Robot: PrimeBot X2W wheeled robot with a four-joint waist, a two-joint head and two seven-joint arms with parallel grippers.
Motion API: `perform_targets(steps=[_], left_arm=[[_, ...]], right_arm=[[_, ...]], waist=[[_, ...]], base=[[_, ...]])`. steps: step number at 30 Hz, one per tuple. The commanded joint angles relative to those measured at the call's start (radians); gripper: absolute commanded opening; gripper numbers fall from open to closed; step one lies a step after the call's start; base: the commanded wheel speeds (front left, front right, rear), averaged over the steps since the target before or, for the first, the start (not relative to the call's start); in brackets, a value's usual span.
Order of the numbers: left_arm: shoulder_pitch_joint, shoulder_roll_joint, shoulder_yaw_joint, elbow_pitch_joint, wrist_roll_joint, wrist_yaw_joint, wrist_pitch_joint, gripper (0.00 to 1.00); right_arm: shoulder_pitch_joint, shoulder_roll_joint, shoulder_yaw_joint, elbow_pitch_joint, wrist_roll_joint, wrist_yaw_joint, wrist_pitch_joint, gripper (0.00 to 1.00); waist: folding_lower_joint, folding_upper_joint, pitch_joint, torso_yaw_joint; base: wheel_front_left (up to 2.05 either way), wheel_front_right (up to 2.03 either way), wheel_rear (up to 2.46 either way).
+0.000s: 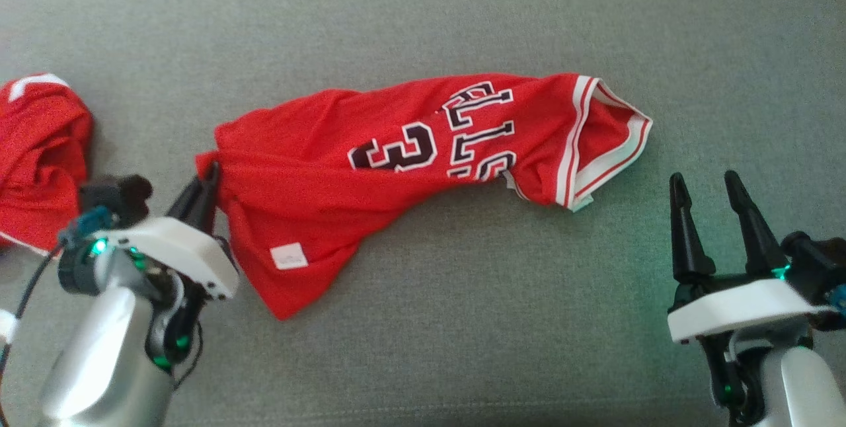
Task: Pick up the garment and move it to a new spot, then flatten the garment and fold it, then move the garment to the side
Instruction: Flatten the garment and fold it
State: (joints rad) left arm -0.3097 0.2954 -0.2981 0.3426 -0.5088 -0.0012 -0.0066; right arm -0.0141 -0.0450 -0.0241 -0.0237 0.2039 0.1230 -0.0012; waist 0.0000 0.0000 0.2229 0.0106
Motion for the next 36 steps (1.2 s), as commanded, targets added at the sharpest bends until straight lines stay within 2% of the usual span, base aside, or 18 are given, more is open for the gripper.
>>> perform_targets(steps=[1, 8, 9, 10, 11, 15, 22, 24, 29, 36], left_arm=[[-0.072, 0.039, 0.049, 0.014, 0.007, -0.008, -0.022, 0.0], [-0.189, 0.029, 0.043, 0.224, 0.015, -0.044, -0.097, 0.0], [-0.198, 0.024, 0.043, 0.252, 0.011, -0.048, -0.103, 0.18], [-0.203, 0.017, 0.042, 0.278, 0.006, -0.053, -0.109, 0.9], [-0.207, 0.012, 0.039, 0.3, 0.004, -0.059, -0.119, 1.0], [-0.192, -0.006, 0.038, 0.358, -0.001, -0.068, -0.183, 1.0], [-0.107, -0.021, 0.067, 0.326, 0.013, -0.031, -0.248, 1.0], [-0.065, -0.025, 0.084, 0.276, 0.027, -0.008, -0.253, 1.0], [0.06, -0.049, 0.146, 0.031, 0.1, 0.048, -0.255, 1.0], [0.203, -0.071, 0.127, -0.201, 0.188, 0.074, -0.255, 1.0]], right_arm=[[-0.042, -0.005, 0.026, -0.035, 0.002, 0.008, -0.01, 1.0], [-0.072, -0.005, 0.028, -0.031, -0.002, 0.008, -0.018, 1.0], [-0.074, -0.005, 0.029, -0.028, -0.002, 0.008, -0.018, 1.0], [-0.077, -0.005, 0.031, -0.025, -0.003, 0.008, -0.019, 1.0], [-0.08, -0.005, 0.034, -0.022, -0.003, 0.008, -0.02, 1.0], [-0.083, -0.005, 0.044, -0.01, -0.004, 0.008, -0.022, 1.0], [-0.068, -0.005, 0.044, -0.003, -0.014, 0.008, -0.017, 1.0], [-0.06, -0.005, 0.043, -0.006, -0.022, 0.008, -0.013, 1.0], [-0.04, -0.005, 0.035, -0.02, -0.041, 0.008, 0.006, 1.0], [-0.01, -0.005, 0.046, -0.035, -0.058, 0.008, 0.033, 1.0]], waist=[[0.0, 0.0, 0.028, -0.016], [0.0, 0.0, 0.072, -0.015], [0.0, 0.0, 0.073, -0.015], [0.0, 0.0, 0.073, -0.015], [0.0, 0.0, 0.071, -0.015], [0.0, 0.0, 0.048, -0.012], [0.0, 0.0, -0.004, -0.001], [0.0, 0.0, -0.023, 0.006], [0.0, 0.0, -0.065, 0.026], [0.0, 0.0, -0.117, 0.042]], base=[[0.0, 0.0, 0.0], [0.0, 0.0, 0.0], [0.0, 0.0, 0.0], [0.0, 0.0, 0.0], [0.0, 0.0, 0.0], [0.0, 0.0, 0.0], [0.0, 0.0, 0.0], [0.0, 0.0, 0.0], [0.0, 0.0, 0.0], [0.0, 0.0, 0.0]])
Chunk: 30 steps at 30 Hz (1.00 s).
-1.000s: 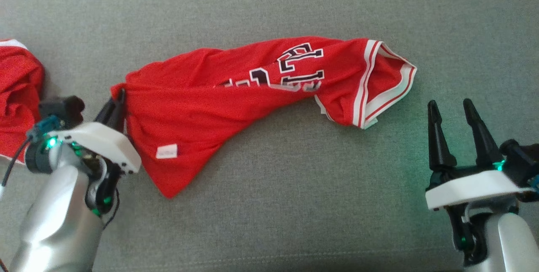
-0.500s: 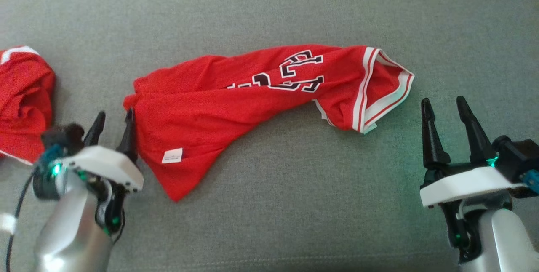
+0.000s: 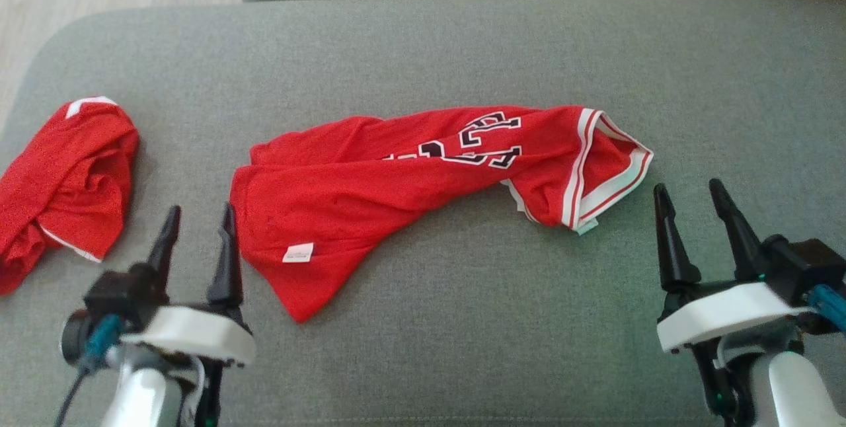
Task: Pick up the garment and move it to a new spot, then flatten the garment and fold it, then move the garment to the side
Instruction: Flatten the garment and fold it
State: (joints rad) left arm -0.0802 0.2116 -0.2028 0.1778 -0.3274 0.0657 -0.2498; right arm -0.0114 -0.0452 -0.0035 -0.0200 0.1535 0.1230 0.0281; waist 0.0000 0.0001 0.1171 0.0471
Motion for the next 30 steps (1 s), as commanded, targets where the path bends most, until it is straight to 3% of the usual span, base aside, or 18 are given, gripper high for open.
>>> perform_targets(steps=[1, 15, 30], left_arm=[[-0.014, 0.014, 0.025, -0.054, 0.014, 0.011, -0.012, 1.0], [0.049, 0.023, -0.015, -0.16, 0.043, 0.047, 0.047, 1.0], [0.017, 0.029, -0.03, -0.176, 0.046, 0.051, 0.051, 1.0]], right_arm=[[-0.008, -0.005, 0.028, -0.04, -0.009, 0.008, 0.007, 1.0], [0.014, -0.005, 0.042, -0.049, -0.007, 0.008, 0.017, 1.0], [-0.01, -0.005, 0.068, -0.007, -0.04, 0.008, 0.034, 1.0]], waist=[[0.0, -0.0001, -0.017, 0.006], [0.0, -0.0001, -0.027, 0.001], [0.0, -0.0001, 0.018, 0.027]], base=[[0.0, 0.0, 0.0], [0.0, 0.0, 0.0], [0.0, 0.0, 0.0]])
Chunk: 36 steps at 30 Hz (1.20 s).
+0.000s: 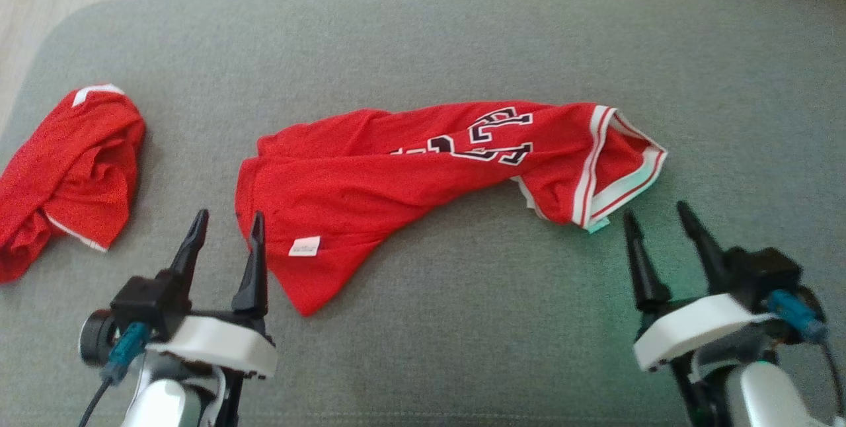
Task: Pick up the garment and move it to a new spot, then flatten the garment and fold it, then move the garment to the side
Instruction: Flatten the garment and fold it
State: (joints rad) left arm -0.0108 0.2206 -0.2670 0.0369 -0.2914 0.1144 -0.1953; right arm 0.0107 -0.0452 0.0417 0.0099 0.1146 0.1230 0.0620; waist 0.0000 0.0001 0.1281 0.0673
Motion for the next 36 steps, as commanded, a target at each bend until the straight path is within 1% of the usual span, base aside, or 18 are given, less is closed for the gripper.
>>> perform_targets(steps=[1, 8, 13, 14, 15, 16, 19, 22, 30, 36], left_arm=[[-0.06, 0.019, 0.031, -0.036, 0.011, 0.0, -0.005, 1.0], [-0.121, 0.003, 0.014, -0.027, 0.009, -0.016, -0.025, 1.0], [-0.152, -0.008, 0.008, -0.01, 0.007, -0.026, -0.04, 1.0], [-0.157, -0.009, 0.008, -0.007, 0.007, -0.027, -0.043, 1.0], [-0.16, -0.01, 0.008, -0.003, 0.006, -0.028, -0.045, 1.0], [-0.162, -0.011, 0.008, 0.0, 0.006, -0.029, -0.047, 1.0], [-0.168, -0.014, 0.008, 0.008, 0.005, -0.03, -0.052, 1.0], [-0.166, -0.018, 0.009, 0.01, 0.006, -0.026, -0.055, 1.0], [-0.151, -0.013, 0.014, 0.005, 0.004, -0.022, -0.06, 1.0], [-0.155, -0.011, 0.008, 0.001, 0.004, -0.023, -0.061, 1.0]], right_arm=[[-0.037, -0.005, 0.033, -0.024, -0.006, 0.008, 0.003, 1.0], [-0.084, -0.005, 0.095, 0.102, -0.024, 0.008, 0.003, 1.0], [-0.143, -0.005, 0.097, 0.192, -0.049, 0.008, -0.013, 1.0], [-0.154, -0.005, 0.098, 0.208, -0.05, 0.008, -0.01, 0.84], [-0.163, -0.005, 0.099, 0.222, -0.054, 0.008, -0.007, 0.4], [-0.169, -0.005, 0.1, 0.232, -0.054, 0.008, -0.006, 0.0], [-0.172, -0.005, 0.094, 0.234, -0.051, 0.008, -0.009, 0.0], [-0.154, -0.005, 0.085, 0.197, -0.034, 0.008, -0.014, 0.0], [-0.03, -0.005, 0.082, -0.067, 0.001, 0.008, 0.054, 0.0], [0.0, -0.005, 0.086, -0.261, 0.0, 0.008, 0.124, 0.0]], waist=[[0.0, -0.0001, 0.016, 0.014], [0.0, -0.0001, 0.085, 0.062], [0.0, -0.0001, 0.12, 0.083], [0.0, -0.0001, 0.125, 0.084], [0.0, -0.0001, 0.127, 0.085], [0.0, -0.0001, 0.129, 0.086], [0.0, -0.0001, 0.131, 0.086], [0.0, -0.0001, 0.126, 0.077], [0.0, -0.0001, 0.108, 0.026], [0.0, -0.0001, 0.112, 0.011]], base=[[0.0, 0.0, 0.0], [0.0, 0.0, 0.0], [0.0, 0.0, 0.0], [0.0, 0.0, 0.0], [0.0, 0.0, 0.0], [0.0, 0.0, 0.0], [0.0, 0.0, 0.0], [0.0, 0.0, 0.0], [0.0, 0.0, 0.0], [0.0, 0.0, 0.0]])
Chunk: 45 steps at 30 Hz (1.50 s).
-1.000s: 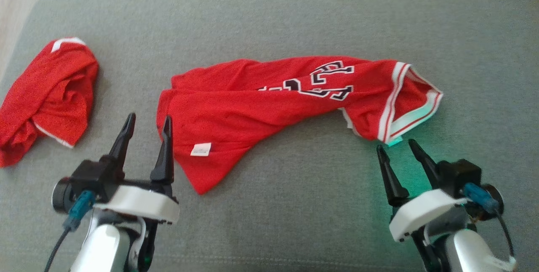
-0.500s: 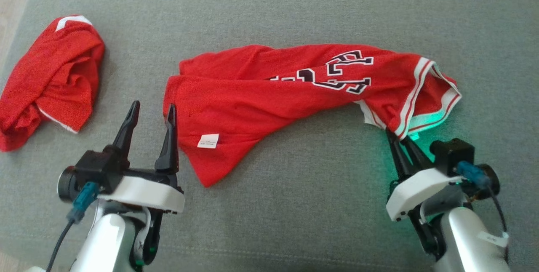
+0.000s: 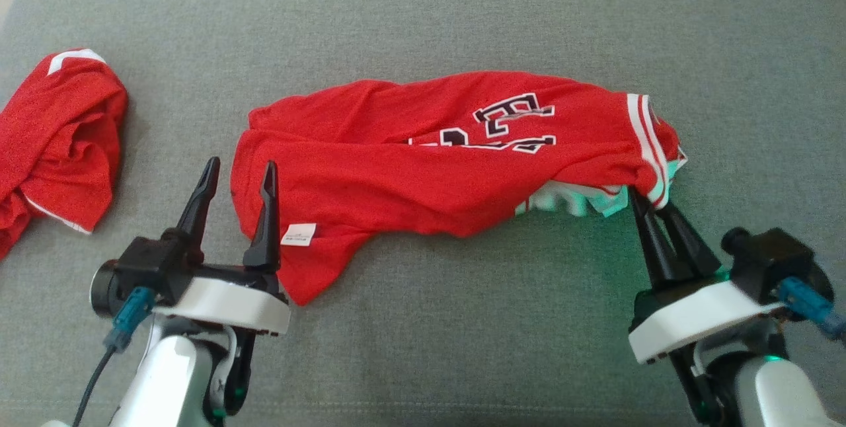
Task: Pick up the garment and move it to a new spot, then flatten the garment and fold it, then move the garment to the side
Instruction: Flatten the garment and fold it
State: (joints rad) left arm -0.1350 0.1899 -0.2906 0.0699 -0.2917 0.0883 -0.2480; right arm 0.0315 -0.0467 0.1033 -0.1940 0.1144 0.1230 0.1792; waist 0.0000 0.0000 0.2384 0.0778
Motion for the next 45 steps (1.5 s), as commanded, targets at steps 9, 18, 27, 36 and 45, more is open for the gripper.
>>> perform_targets(steps=[9, 18, 27, 36, 45], left_arm=[[-0.052, 0.009, 0.015, -0.03, 0.005, -0.004, -0.01, 1.0], [-0.113, -0.017, -0.004, -0.01, 0.006, -0.03, -0.013, 1.0], [-0.149, -0.05, 0.0, 0.015, 0.017, -0.056, -0.013, 1.0], [-0.119, -0.049, 0.031, 0.031, 0.035, -0.061, -0.014, 1.0], [-0.074, -0.027, 0.061, 0.037, 0.043, -0.048, -0.014, 1.0]], right_arm=[[-0.123, -0.006, -0.014, -0.106, -0.015, 0.008, 0.057, 0.0], [-0.355, -0.063, -0.072, 0.131, 0.034, 0.008, 0.058, 0.0], [-0.558, -0.111, -0.039, 0.463, 0.09, 0.008, -0.003, 1.0], [-0.501, -0.086, -0.049, 0.485, 0.085, 0.008, -0.184, 1.0], [-0.296, -0.042, -0.101, 0.223, 0.011, 0.008, -0.223, 1.0]], waist=[[0.0, 0.0, 0.024, 0.028], [0.0, 0.0, 0.102, 0.104], [0.0, 0.0, 0.135, 0.135], [0.0, 0.0, 0.09, 0.093], [0.0, 0.0, 0.022, 0.041]], base=[[0.0, 0.0, 0.0], [0.0, 0.0, 0.0], [0.0, 0.0, 0.0], [0.0, 0.0, 0.0], [0.0, 0.0, 0.0]])
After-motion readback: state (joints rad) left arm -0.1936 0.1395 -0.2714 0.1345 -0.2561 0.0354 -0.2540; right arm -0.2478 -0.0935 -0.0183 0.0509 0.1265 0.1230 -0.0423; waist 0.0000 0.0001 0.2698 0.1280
